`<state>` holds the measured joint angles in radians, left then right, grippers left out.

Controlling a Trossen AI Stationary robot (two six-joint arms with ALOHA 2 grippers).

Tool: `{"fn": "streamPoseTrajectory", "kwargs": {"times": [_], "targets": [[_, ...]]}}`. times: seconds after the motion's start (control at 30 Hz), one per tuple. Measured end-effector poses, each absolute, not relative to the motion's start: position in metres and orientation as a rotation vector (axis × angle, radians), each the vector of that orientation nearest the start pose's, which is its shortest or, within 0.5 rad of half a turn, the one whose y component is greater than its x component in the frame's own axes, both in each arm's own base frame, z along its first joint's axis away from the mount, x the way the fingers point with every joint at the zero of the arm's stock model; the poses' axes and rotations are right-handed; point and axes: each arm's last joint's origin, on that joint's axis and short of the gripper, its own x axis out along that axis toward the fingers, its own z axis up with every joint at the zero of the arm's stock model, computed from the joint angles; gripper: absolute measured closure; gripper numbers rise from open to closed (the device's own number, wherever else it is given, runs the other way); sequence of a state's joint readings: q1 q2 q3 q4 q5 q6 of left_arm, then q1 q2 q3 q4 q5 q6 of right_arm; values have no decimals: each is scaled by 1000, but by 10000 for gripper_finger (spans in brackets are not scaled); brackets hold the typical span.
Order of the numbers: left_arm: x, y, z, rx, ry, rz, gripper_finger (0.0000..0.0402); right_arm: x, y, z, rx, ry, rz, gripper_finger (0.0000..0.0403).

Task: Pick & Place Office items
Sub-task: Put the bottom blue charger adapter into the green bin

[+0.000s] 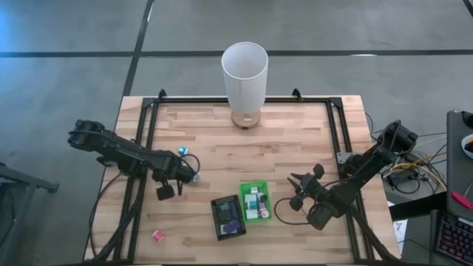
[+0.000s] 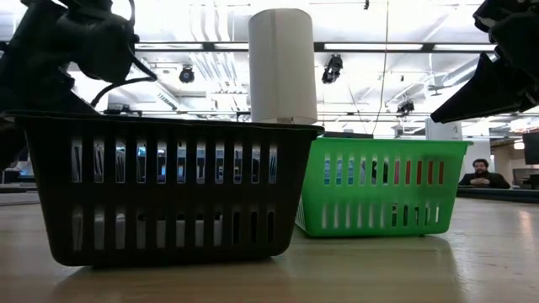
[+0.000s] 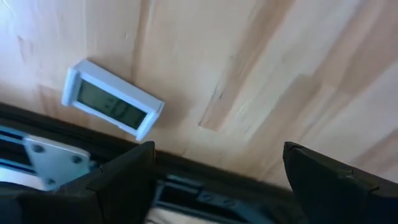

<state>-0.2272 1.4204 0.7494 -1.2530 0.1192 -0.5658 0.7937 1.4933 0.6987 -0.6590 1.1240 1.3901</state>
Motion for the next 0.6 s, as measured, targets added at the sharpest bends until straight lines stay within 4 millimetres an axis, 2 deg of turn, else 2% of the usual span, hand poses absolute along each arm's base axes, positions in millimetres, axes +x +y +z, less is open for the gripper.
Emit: {"fn": "streamPoseTrajectory", "kwargs": {"times": [0.17, 0.43, 0.6], "targets": [[173, -42, 177, -139, 1948, 211, 51, 175, 141, 154, 78, 454, -689, 307], [166, -29, 186, 88, 2030, 246, 51, 174, 140, 153, 66, 455, -691, 307], [166, -18, 187, 113, 2061, 185, 51, 169, 135, 145, 69, 456, -703, 306]]}}
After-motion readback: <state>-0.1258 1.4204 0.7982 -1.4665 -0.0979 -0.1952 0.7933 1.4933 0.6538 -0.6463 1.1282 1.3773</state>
